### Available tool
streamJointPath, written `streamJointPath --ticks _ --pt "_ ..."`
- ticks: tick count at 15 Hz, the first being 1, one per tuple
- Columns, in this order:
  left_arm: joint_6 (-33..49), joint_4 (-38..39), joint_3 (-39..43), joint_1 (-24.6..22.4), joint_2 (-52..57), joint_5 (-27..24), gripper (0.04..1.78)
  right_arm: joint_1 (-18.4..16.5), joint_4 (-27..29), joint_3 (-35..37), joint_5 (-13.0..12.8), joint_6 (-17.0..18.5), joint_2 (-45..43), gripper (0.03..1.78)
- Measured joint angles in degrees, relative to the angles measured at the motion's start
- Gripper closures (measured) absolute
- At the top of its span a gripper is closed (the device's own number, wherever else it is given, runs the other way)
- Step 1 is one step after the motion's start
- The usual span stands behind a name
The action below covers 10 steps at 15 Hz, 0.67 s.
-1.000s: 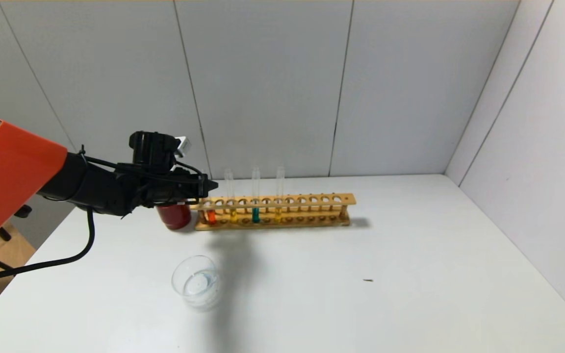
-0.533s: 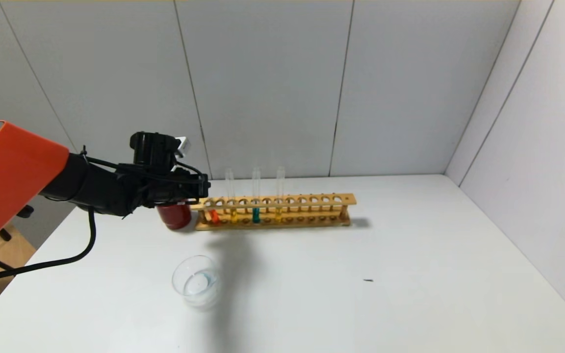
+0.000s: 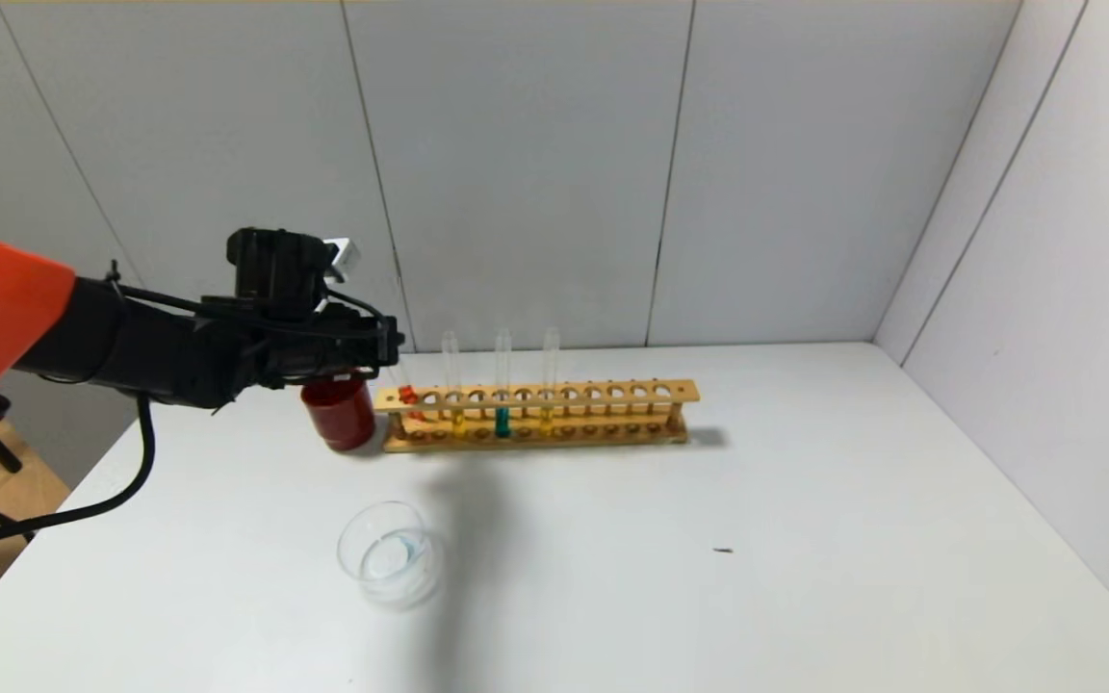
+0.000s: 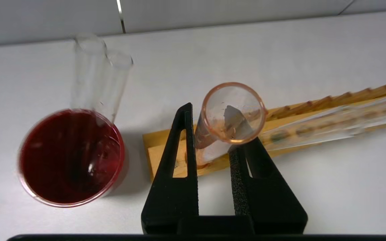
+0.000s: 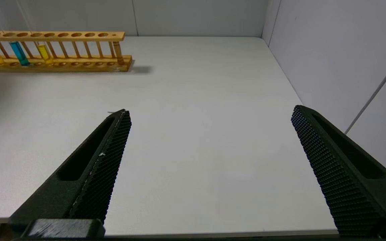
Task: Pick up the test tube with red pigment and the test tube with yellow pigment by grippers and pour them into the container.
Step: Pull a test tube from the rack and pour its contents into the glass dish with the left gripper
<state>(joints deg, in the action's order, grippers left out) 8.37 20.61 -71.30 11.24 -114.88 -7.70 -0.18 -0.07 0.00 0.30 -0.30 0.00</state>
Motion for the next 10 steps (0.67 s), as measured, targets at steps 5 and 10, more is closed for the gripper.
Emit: streamJointPath --ticks 5,10 --pt "-5.68 -2.76 0.33 -0.22 11.36 2.47 1.5 0.0 0.0 0.0 0.0 -0.02 0.0 0.06" --pt "-15.01 -2.68 6.51 -0.74 23.59 5.51 1.5 0.0 0.0 0.0 0.02 -0.02 0.0 0.06"
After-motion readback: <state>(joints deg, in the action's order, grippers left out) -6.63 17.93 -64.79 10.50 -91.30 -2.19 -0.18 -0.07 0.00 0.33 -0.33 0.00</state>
